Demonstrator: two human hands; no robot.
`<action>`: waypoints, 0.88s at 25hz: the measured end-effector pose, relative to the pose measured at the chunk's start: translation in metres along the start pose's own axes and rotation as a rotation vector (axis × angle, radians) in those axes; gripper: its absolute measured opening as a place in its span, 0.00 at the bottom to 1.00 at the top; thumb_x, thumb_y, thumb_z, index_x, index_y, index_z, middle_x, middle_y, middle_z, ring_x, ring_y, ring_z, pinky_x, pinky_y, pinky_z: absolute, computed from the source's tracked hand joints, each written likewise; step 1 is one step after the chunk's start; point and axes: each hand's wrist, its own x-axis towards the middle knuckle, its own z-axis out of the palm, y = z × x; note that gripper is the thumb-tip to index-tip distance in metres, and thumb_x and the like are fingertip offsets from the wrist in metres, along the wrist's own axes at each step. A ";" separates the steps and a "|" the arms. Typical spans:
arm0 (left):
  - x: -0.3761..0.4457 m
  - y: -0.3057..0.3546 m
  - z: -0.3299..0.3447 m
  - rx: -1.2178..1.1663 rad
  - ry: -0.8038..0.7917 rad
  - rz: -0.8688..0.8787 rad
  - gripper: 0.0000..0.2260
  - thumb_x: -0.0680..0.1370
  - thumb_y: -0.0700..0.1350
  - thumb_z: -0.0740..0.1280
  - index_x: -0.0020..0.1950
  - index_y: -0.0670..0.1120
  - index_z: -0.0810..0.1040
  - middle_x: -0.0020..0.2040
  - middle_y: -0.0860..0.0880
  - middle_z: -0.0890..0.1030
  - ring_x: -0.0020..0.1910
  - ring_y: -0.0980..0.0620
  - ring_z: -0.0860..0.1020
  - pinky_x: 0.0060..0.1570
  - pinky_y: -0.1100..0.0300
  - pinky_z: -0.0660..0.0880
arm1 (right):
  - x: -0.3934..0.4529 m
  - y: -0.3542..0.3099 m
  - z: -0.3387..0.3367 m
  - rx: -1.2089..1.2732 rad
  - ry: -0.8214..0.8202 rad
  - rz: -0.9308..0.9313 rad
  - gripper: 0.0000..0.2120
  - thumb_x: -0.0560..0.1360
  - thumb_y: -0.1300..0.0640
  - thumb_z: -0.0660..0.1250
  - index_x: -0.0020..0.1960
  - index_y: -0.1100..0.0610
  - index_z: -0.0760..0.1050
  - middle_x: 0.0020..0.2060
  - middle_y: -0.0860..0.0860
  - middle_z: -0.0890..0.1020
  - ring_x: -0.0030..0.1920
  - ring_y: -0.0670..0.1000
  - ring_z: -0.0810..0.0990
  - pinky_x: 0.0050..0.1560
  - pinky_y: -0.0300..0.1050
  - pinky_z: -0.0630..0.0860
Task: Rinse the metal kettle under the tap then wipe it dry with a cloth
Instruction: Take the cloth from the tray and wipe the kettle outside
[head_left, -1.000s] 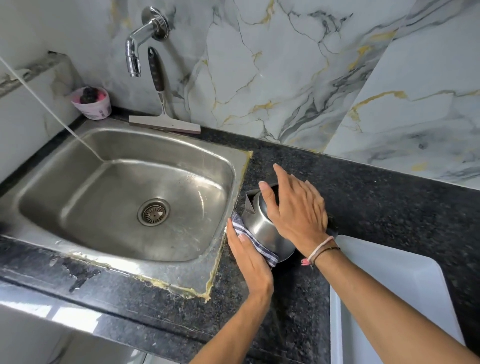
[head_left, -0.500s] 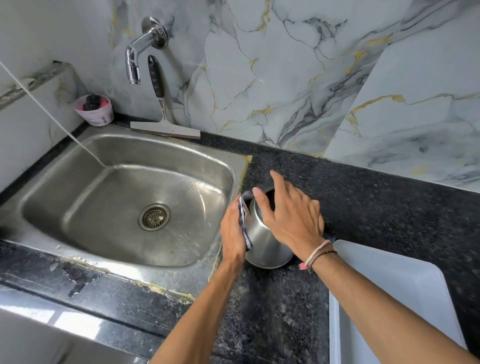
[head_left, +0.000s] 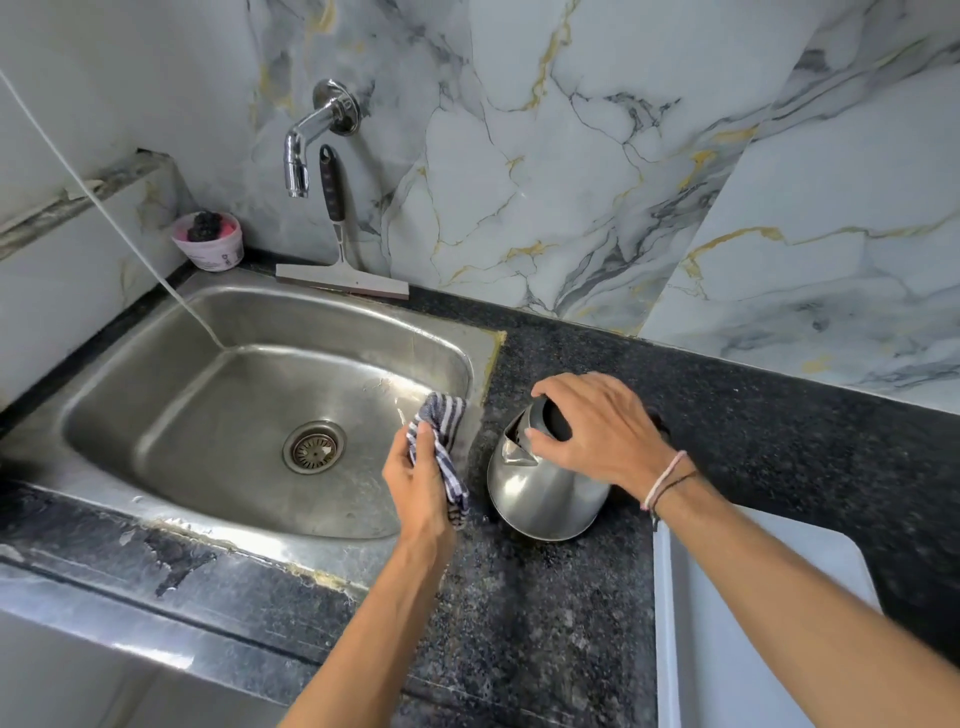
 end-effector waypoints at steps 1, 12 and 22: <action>0.002 0.010 -0.001 0.002 0.000 0.031 0.09 0.84 0.45 0.64 0.48 0.52 0.83 0.49 0.47 0.85 0.51 0.48 0.80 0.58 0.48 0.76 | -0.007 -0.009 0.009 -0.054 0.042 0.131 0.35 0.71 0.29 0.53 0.69 0.49 0.74 0.62 0.50 0.81 0.63 0.57 0.79 0.71 0.60 0.67; 0.007 0.036 0.017 0.079 -0.267 0.075 0.11 0.85 0.42 0.62 0.63 0.44 0.80 0.58 0.40 0.85 0.59 0.41 0.83 0.62 0.43 0.78 | -0.018 -0.003 0.012 0.309 0.116 0.010 0.29 0.69 0.35 0.63 0.68 0.45 0.74 0.65 0.42 0.76 0.74 0.39 0.66 0.76 0.54 0.54; 0.061 -0.027 0.055 0.409 -0.764 -0.193 0.18 0.86 0.54 0.52 0.69 0.57 0.77 0.68 0.50 0.81 0.68 0.51 0.78 0.74 0.44 0.68 | -0.004 -0.018 0.037 0.473 0.415 0.285 0.45 0.77 0.24 0.42 0.84 0.52 0.54 0.83 0.49 0.60 0.83 0.47 0.53 0.81 0.45 0.48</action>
